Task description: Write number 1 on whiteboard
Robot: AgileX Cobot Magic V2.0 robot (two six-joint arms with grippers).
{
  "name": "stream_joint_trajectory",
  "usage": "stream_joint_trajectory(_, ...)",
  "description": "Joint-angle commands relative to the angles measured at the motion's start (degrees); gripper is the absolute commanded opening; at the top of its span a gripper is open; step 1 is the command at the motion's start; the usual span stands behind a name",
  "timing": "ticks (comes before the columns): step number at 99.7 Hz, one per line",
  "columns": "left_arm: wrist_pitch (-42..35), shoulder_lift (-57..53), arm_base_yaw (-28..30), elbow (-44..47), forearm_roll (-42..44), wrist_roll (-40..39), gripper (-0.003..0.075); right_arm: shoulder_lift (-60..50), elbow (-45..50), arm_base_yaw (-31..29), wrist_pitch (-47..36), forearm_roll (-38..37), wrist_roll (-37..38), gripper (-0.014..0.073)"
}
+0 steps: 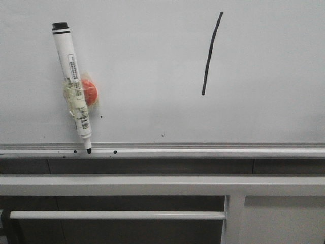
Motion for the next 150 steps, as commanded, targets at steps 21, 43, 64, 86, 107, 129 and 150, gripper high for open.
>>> stream_joint_trajectory(21,9.2,-12.9,12.9,8.4,26.2,-29.2,-0.002,0.4,1.3,-0.3,-4.1,-0.3,-0.1,-0.0064)
stream_joint_trajectory(43,9.9,-26.4,15.6,18.6,34.4,-34.1,-0.002,0.4,1.3,-0.3,-4.1,-0.3,-0.1,-0.0064)
stream_joint_trajectory(64,11.1,-25.5,15.6,22.5,43.7,-43.8,-0.002,0.4,1.3,-0.3,-4.1,-0.3,-0.1,-0.0064)
stream_joint_trajectory(86,15.2,-26.0,15.6,26.0,43.3,-43.8,-0.002,0.4,1.3,-0.3,-4.1,-0.3,-0.1,-0.0064)
stream_joint_trajectory(107,21.3,-26.0,15.6,26.1,43.8,-43.8,-0.002,0.4,1.3,-0.3,-4.1,-0.3,-0.1,-0.0064)
stream_joint_trajectory(129,21.3,-26.0,15.6,26.1,44.3,-43.8,-0.002,0.4,1.3,-0.3,-4.1,-0.3,-0.1,-0.0064)
stream_joint_trajectory(150,21.4,-26.0,15.6,26.1,42.3,-43.7,-0.002,0.4,1.3,-0.3,-4.1,-0.3,-0.1,-0.0064)
